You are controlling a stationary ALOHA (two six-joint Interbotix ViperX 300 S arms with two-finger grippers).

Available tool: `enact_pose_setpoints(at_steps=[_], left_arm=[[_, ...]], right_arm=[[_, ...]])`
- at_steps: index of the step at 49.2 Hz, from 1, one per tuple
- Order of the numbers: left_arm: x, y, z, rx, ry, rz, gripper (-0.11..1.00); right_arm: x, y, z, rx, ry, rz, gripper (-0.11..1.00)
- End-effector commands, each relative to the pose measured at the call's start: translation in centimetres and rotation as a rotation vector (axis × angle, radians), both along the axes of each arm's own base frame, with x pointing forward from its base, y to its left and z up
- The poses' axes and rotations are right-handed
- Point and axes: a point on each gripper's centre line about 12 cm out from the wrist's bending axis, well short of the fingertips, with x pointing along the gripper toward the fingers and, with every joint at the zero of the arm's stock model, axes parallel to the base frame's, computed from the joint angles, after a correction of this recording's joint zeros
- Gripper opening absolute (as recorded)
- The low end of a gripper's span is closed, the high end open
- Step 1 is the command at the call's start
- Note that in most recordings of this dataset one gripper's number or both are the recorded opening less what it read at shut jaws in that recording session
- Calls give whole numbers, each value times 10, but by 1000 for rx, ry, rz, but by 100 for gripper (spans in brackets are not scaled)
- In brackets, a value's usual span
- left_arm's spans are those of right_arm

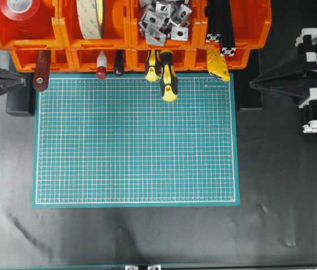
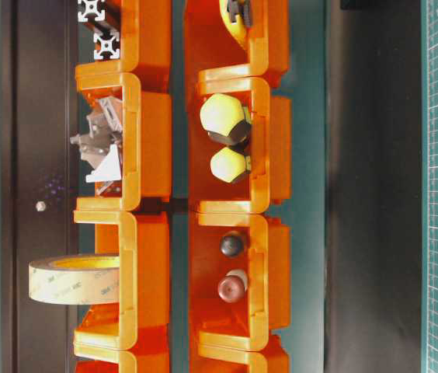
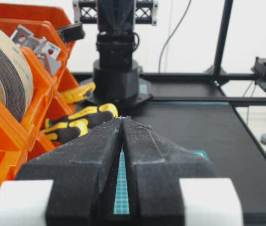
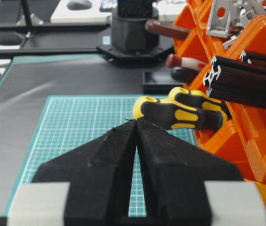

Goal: Pick scraper from container rack with left arm.

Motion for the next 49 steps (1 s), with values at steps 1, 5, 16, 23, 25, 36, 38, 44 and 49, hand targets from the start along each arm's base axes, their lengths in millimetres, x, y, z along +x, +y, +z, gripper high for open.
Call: enact_pose_setpoints(at_steps=[1,5,16,23,25,36,38,44,49], left_arm=[[10,-3,6,39,29,-16,6],[15,-3,13,54,84,-16,4],[21,-13,31,104,328,-59,0],[19,-24,52,213,482,-120,0],[18,-26,58,252,537,-135,0],[31,-30,69,480,803,-169,0],[34,-30,66,533,840,-157,0],[35,-27,59,646,929,-51,0],[32,-24,57,673,950,110,0]], right_arm=[[4,1,15,18,-47,4,2],[4,3,21,46,-87,8,5],[8,4,19,130,-94,7,0],[12,4,16,165,-84,3,0],[13,4,16,168,-84,2,0],[14,4,24,172,-108,5,0],[13,4,25,172,-111,6,0],[12,6,28,173,-117,17,0],[12,10,28,174,-117,36,0]])
